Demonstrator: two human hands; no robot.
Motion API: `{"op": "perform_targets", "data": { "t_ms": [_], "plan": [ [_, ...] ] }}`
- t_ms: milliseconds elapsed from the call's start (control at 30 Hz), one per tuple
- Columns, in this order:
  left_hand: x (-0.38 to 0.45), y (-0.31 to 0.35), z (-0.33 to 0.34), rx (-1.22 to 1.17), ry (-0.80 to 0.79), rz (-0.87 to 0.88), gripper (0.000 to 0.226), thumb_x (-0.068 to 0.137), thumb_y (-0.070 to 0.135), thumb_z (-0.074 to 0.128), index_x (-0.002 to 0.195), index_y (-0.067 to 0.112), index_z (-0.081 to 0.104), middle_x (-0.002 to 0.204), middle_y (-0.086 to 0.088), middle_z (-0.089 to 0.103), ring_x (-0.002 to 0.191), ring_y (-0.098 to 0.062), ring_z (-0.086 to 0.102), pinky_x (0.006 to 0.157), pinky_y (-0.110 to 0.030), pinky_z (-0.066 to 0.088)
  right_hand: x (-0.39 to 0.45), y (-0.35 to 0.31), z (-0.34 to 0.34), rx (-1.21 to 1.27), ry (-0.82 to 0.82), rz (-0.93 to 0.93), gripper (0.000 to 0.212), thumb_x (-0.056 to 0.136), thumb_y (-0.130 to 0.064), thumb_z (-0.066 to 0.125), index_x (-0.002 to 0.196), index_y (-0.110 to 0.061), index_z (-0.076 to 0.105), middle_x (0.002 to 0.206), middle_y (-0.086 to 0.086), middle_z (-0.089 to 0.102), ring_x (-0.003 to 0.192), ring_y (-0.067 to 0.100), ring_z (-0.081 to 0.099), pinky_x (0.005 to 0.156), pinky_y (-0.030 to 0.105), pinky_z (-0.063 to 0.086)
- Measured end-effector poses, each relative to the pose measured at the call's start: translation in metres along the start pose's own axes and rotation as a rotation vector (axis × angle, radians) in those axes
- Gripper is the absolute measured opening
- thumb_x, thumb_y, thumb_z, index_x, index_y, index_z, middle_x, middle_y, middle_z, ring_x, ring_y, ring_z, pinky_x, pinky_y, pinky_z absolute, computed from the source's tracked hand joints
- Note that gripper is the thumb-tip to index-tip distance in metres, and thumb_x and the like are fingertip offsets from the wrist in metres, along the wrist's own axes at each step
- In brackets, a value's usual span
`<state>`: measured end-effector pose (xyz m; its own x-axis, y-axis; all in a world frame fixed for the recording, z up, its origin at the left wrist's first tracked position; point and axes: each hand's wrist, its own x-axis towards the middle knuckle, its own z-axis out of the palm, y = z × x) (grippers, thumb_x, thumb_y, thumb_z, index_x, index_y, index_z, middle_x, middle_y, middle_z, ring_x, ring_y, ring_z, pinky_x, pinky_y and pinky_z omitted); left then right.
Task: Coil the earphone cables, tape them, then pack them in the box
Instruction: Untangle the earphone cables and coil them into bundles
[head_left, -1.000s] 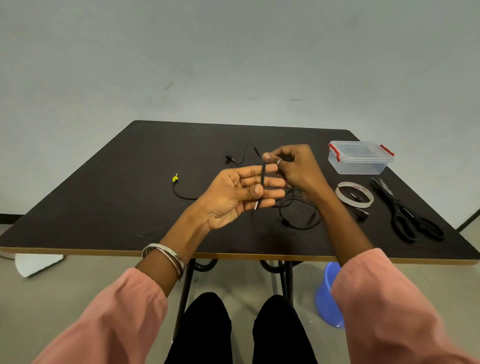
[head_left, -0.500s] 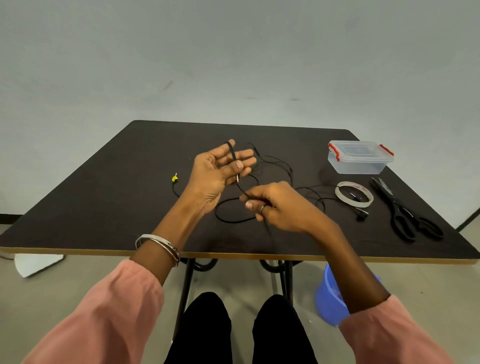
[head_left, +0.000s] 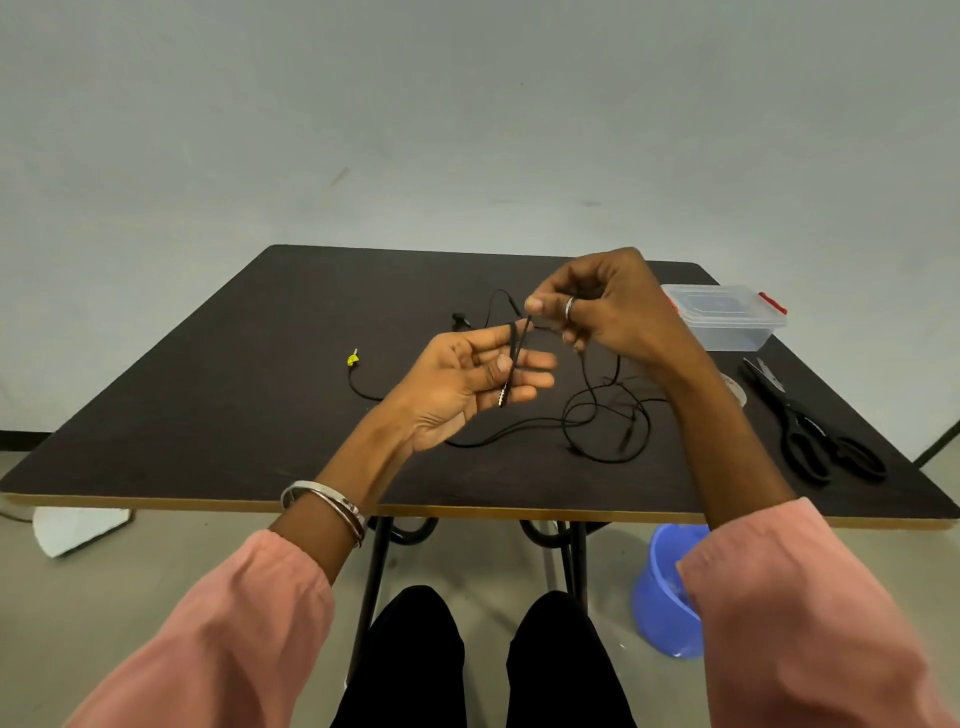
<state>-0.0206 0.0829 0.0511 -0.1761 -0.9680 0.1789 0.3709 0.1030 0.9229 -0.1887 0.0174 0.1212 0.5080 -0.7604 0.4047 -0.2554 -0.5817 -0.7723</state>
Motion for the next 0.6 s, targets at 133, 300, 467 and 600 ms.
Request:
{"op": "perform_targets", "data": {
  "t_ms": [133,300,467,600],
  "plan": [
    [-0.002,0.003,0.0,-0.05,-0.058,-0.05,0.037,0.092,-0.001,0.046,0.129,0.001,0.052,0.102,-0.017,0.072,0.087,-0.022,0.073,0.072,-0.025,0.059,0.009,0.007,-0.001,0.045,0.026,0.017,0.01,0.081,-0.019,0.074,0.082,-0.008,0.072,0.06,0.005,0.063,0.047,0.013,0.056,0.043,0.024,0.047],
    [-0.003,0.006,0.004,-0.02,-0.134,-0.069,0.042,0.087,0.003,0.051,0.128,0.003,0.053,0.093,-0.012,0.074,0.077,-0.017,0.072,0.067,-0.023,0.057,0.011,0.018,0.011,0.101,0.088,0.033,0.02,0.082,-0.016,0.073,0.087,0.003,0.07,0.058,0.005,0.061,0.041,0.008,0.049,0.038,0.017,0.037],
    [0.0,0.012,0.002,-0.102,-0.011,0.014,0.037,0.088,0.0,0.051,0.125,-0.001,0.055,0.092,-0.011,0.074,0.075,-0.016,0.072,0.064,-0.022,0.058,0.0,0.043,0.031,0.122,0.053,0.103,0.018,0.095,-0.007,0.054,0.085,0.0,0.068,0.055,-0.001,0.057,0.042,0.007,0.045,0.038,0.017,0.034],
    [0.009,0.016,-0.003,-0.151,0.196,0.106,0.029,0.094,-0.006,0.044,0.122,-0.008,0.052,0.092,-0.012,0.075,0.079,-0.018,0.073,0.068,-0.024,0.06,-0.019,0.05,0.051,0.013,-0.14,0.155,0.018,0.097,-0.005,0.049,0.1,0.001,0.065,0.068,0.003,0.06,0.045,0.0,0.049,0.044,0.014,0.04]
  ]
}}
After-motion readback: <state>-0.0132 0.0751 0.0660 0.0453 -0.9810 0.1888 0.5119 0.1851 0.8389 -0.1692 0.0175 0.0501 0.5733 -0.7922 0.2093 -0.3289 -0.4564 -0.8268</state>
